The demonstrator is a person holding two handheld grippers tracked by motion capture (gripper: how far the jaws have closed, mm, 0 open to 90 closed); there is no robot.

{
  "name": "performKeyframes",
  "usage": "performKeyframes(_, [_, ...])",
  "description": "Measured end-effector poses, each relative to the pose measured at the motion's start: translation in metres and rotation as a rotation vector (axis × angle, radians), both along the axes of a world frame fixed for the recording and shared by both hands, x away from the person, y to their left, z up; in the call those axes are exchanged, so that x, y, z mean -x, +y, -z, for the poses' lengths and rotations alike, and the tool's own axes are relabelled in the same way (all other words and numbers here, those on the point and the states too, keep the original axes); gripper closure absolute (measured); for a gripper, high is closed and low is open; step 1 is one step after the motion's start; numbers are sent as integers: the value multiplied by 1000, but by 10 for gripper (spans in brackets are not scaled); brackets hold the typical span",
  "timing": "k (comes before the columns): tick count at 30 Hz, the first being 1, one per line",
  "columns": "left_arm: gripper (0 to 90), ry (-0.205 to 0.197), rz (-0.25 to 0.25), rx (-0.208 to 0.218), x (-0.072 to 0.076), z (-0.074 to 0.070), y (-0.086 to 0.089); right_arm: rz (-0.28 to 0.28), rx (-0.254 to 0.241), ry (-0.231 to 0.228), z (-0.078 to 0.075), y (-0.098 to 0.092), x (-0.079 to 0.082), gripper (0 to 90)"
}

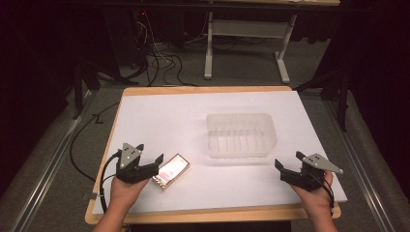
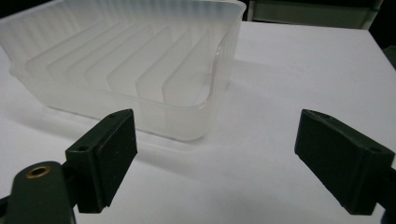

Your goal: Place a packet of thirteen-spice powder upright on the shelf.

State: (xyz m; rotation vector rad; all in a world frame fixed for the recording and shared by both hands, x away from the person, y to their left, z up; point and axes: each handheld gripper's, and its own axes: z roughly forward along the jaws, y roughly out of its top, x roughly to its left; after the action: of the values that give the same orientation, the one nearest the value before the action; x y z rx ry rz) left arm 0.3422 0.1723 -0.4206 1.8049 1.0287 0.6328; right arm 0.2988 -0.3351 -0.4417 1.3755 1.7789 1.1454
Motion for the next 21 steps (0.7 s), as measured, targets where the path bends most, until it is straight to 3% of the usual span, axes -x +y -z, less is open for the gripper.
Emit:
performKeyframes(4, [209,6,12,-17,0,2,-1,-6,10,-10,-1,3,1,131])
performKeyframes(16, [211,12,10,-3,-1,2,4,-13,-9,-24,0,5,-1,131])
performKeyframes(18, [213,17,16,-2,-1,2,3,-7,-4,-58,-1,4,1,134])
performKeyframes(21, [213,16,18,-8,-1,2,2,-11,-4,-68,-3,4,2,143])
